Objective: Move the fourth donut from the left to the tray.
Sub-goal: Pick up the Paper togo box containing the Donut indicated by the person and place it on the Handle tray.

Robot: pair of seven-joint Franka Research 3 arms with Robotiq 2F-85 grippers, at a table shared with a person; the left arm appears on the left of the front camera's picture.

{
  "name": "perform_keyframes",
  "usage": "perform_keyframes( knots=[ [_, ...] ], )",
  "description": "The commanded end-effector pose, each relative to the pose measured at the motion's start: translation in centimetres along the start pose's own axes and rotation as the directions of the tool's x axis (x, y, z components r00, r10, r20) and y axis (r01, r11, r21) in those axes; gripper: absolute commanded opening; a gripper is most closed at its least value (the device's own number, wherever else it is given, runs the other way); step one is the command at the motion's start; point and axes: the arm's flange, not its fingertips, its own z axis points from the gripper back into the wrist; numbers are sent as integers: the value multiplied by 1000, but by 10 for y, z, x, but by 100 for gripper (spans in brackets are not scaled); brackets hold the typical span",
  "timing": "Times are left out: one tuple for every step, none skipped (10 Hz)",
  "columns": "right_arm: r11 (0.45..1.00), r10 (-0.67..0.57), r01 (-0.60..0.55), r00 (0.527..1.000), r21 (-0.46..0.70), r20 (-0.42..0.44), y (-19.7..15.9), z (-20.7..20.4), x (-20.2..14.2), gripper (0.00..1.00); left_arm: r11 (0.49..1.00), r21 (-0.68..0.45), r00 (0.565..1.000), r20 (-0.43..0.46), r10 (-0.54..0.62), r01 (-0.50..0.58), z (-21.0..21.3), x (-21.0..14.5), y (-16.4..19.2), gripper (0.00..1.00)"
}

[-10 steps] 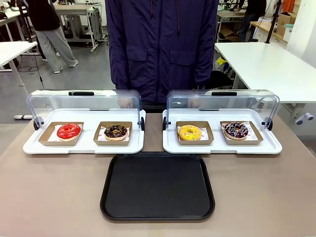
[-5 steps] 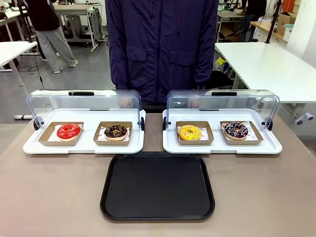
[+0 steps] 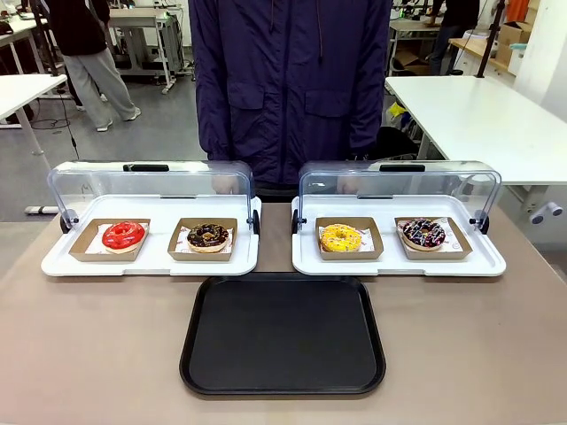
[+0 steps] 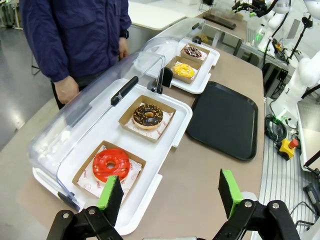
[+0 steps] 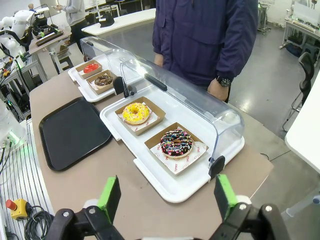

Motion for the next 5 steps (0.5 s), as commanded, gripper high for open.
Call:
perform_keyframes(
  knots=[
    [1000,27,-27,999,-3,31,-4,-1,1,100,1000,-6,1000,1,-2,2,2,2,-1,100],
    [1000,27,-27,999,-3,31,-4,-1,1,100,1000,-6,1000,1,-2,2,2,2,-1,100],
    [1000,27,-27,999,-3,31,-4,-1,1,100,1000,-6,1000,1,-2,2,2,2,-1,100],
    [1000,27,-27,999,-3,31,-4,-1,1,100,1000,-6,1000,1,-2,2,2,2,-1,100],
    [1000,27,-27,999,-3,31,-4,-1,1,100,1000,-6,1000,1,-2,2,2,2,-1,100]
  ],
)
